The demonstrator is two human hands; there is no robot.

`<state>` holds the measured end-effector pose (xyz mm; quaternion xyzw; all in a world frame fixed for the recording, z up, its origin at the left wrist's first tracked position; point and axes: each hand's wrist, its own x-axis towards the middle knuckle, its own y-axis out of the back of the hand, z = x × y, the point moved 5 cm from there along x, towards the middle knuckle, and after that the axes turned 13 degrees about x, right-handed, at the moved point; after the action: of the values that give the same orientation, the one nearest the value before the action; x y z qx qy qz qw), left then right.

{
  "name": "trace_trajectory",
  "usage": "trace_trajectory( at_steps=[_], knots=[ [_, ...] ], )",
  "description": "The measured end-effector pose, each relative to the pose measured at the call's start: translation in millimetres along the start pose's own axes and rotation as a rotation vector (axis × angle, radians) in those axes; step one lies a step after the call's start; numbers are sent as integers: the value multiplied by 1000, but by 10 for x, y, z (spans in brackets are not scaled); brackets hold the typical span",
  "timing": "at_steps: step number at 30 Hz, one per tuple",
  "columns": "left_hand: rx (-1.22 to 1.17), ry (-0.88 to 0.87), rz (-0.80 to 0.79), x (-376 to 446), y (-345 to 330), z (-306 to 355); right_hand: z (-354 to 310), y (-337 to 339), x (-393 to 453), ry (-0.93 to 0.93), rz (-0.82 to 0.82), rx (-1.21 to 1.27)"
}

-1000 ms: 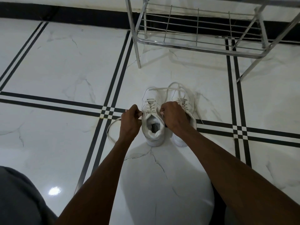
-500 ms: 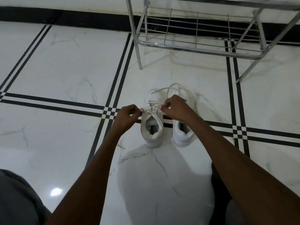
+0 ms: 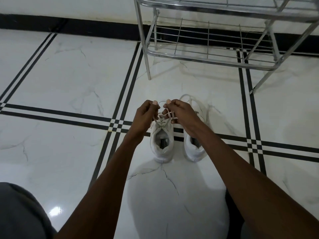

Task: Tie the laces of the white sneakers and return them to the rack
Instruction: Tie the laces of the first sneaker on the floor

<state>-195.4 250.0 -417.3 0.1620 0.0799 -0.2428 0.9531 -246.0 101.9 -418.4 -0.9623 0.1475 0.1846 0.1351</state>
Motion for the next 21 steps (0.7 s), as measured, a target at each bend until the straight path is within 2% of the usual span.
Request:
trace_trajectory(
  at_steps=[4,8,16,21],
  knots=[
    [71,-19,-3,26,3,-104,94,2,45,53,-5,-92],
    [142,-81,-40,24,-3,-101,113,-26,46,22,-21,-126],
    [276,-157,-28,50,-9,-80,161,53,113,-18,162,-88],
    [394,-201,-29,84,-28,-78,184,27,155,-34,151,-34]
  ],
)
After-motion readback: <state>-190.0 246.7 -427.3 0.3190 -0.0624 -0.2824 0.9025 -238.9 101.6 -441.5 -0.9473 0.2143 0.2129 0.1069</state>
